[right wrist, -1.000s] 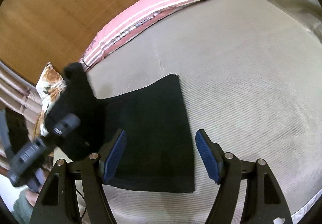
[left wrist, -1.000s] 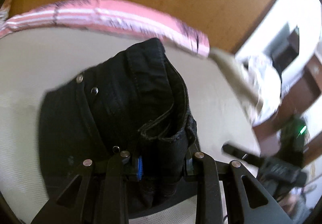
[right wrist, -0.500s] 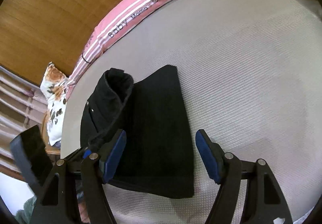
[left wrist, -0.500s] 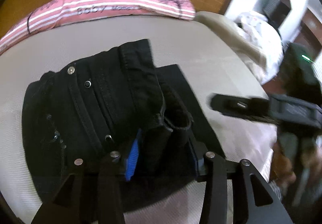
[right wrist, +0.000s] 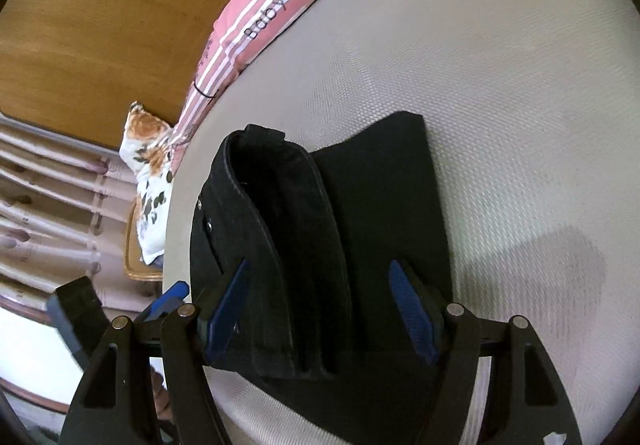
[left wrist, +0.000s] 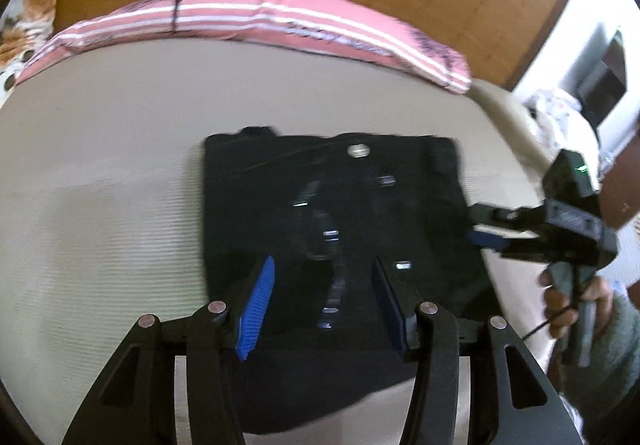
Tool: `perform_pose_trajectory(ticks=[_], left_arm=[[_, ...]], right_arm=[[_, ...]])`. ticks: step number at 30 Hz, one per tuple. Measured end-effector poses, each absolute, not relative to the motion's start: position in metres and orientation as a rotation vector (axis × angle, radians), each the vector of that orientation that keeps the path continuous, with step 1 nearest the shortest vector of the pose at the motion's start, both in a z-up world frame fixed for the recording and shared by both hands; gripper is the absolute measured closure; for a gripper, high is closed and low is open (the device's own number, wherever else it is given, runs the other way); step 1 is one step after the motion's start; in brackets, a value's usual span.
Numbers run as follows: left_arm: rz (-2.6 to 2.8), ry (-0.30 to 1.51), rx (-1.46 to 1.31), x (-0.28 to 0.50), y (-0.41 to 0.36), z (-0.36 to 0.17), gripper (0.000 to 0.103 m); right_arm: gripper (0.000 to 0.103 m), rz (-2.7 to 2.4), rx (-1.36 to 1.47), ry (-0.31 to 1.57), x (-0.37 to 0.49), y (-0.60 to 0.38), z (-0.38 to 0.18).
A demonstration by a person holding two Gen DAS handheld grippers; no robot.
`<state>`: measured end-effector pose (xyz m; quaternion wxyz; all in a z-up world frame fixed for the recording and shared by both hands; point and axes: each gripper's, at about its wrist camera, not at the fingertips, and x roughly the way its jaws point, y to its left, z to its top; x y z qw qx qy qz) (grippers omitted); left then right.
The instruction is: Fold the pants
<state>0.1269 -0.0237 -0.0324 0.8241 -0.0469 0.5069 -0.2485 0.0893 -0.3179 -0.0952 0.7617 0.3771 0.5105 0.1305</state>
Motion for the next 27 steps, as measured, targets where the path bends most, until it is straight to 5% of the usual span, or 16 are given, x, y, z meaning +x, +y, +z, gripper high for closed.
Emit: perform_pose_trajectory(ticks=[11,16,18,21,27], left_arm=[[-0.547,1.107,-0.019,0.125,-0.044,-0.063,0.051],[-0.562,1.107,-0.039,0.125,-0.039,-0.063,0.049],[-0.572,1.115,-0.055,0.128,-0.038,-0.062,0.049],[-0.584,1.118,-0.124,0.133,-0.029,-0.056,0.049],[-0.547,1.052,-0.168,0.137,-0.015,-0.035,0.049]], right_arm=[[0.035,0.403,0.765,1.086,0.124,-0.301,-0.102],[0.059,0.446,0.761,1.102,0.124,-0.293,-0.106],[0.078,0.428,0.785,1.106,0.122,-0.291,-0.105],[0.088,0.377,0.74,1.077,0.114,-0.283,-0.087],[0.092,0.353,0.724,1.013,0.097,-0.274,-0.041]])
